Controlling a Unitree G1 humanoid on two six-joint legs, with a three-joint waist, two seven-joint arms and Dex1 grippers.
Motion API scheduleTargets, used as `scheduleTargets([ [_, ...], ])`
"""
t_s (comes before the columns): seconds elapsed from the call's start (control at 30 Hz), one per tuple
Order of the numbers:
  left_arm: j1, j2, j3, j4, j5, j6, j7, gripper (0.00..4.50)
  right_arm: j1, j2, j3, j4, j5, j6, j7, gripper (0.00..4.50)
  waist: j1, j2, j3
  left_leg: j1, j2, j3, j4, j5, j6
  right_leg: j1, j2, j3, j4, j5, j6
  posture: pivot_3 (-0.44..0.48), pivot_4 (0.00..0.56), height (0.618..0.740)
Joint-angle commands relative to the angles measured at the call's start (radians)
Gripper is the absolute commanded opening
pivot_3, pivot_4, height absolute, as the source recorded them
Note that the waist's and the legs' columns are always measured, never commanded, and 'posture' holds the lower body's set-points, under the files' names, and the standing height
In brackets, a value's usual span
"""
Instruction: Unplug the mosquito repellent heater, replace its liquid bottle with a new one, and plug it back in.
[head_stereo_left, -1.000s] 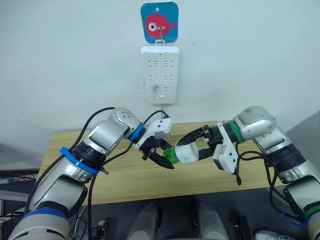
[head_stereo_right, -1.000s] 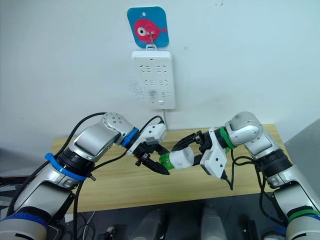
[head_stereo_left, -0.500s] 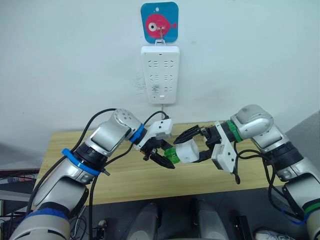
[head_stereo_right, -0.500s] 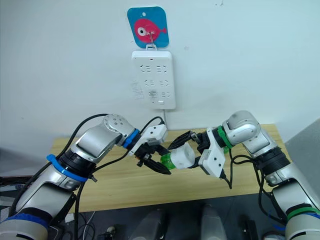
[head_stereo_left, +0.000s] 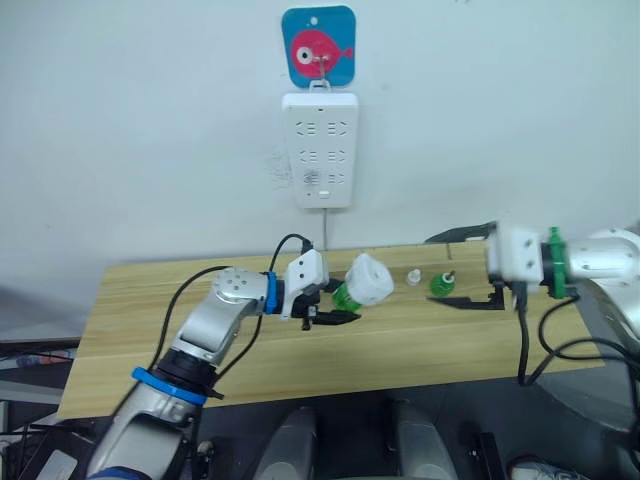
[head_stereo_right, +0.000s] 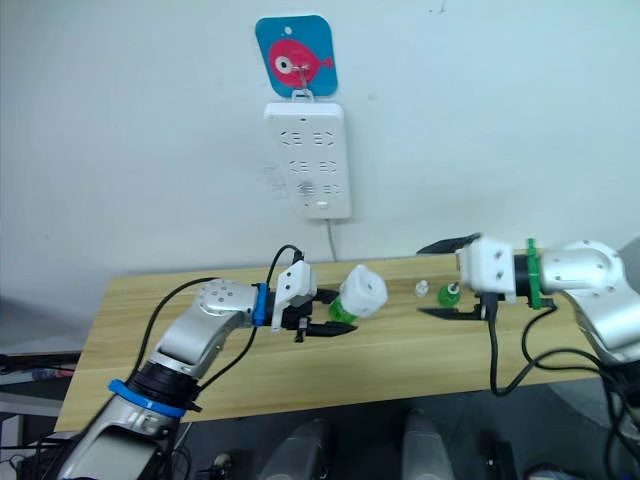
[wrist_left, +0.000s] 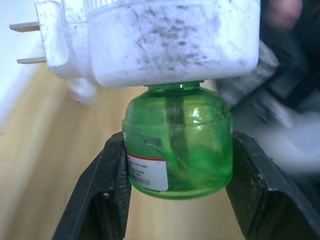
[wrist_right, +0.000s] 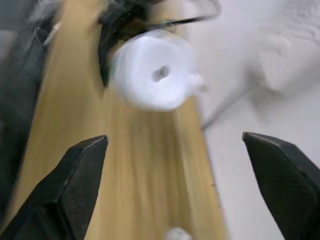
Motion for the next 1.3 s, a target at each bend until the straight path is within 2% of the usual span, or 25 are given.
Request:
scheduleTargets([
  [0.03, 0.055, -0.085, 0.063, -0.051, 0.073, -0.219, 0.203, 2.23, 0.143, 0.08, -0.151, -0.225, 0.274, 0.347, -0.373, 4.5, 0.002, -0.001, -0.001, 0.0, 0.0, 0.0, 0.0, 0.0, 0.0, 0.0, 0.0, 0.0, 0.0, 0.0, 0.0, 0.01, 0.202, 0.74],
  [0.1, 0.068, -0.129, 0.078, -0.04, 0.112, -0.256, 0.297, 2.23, 0.19, 0.155, -0.188, -0.308, 0.382, 0.441, -0.548, 4.5, 0.003, -0.001, -0.001, 0.0, -0.001, 0.001, 0.0, 0.0, 0.0, 0.0, -0.001, 0.0, -0.001, 0.0, 0.0, 0.003, 0.204, 0.74],
  [0.2, 0.072, -0.2, 0.077, -0.024, 0.185, -0.319, 0.437, 2.23, 0.222, 0.328, -0.167, -0.422, 0.452, 0.499, -0.824, 4.5, 0.002, 0.0, -0.002, 0.001, -0.001, 0.003, 0.0, 0.0, 0.0, 0.001, -0.001, 0.002, 0.0, 0.001, 0.001, -0.005, 0.203, 0.74],
  [0.33, 0.081, -0.229, 0.06, -0.017, 0.236, -0.358, 0.507, 2.23, 0.185, 0.447, -0.135, -0.471, 0.476, 0.557, -0.989, 4.5, -0.002, 0.001, -0.003, 0.001, -0.002, 0.004, 0.0, 0.0, 0.0, 0.001, 0.002, 0.003, 0.0, 0.002, 0.002, -0.003, 0.2, 0.74],
  [0.43, 0.101, -0.244, 0.046, -0.033, 0.227, -0.352, 0.512, 2.23, 0.151, 0.477, -0.079, -0.494, 0.415, 0.579, -1.007, 4.5, -0.004, 0.002, -0.004, 0.001, -0.002, 0.003, 0.0, 0.0, 0.001, 0.0, 0.003, 0.002, 0.0, 0.002, 0.002, -0.004, 0.198, 0.74],
  [0.7, 0.11, -0.262, 0.039, -0.085, 0.148, -0.28, 0.481, 2.23, 0.067, 0.582, -0.027, -0.45, 0.355, 0.582, -1.022, 4.5, -0.006, 0.003, -0.007, 0.001, -0.002, 0.003, 0.0, 0.0, 0.001, 0.001, 0.003, 0.001, -0.001, 0.002, 0.002, -0.003, 0.194, 0.74],
  [1.3, 0.135, -0.298, 0.007, -0.142, 0.134, -0.224, 0.501, 2.23, -0.01, 0.694, -0.024, -0.354, 0.214, 0.573, -0.947, 4.5, -0.008, 0.004, -0.016, 0.001, -0.002, 0.003, -0.001, 0.0, 0.001, 0.0, 0.004, 0.002, -0.001, 0.002, 0.002, 0.023, 0.196, 0.74],
])
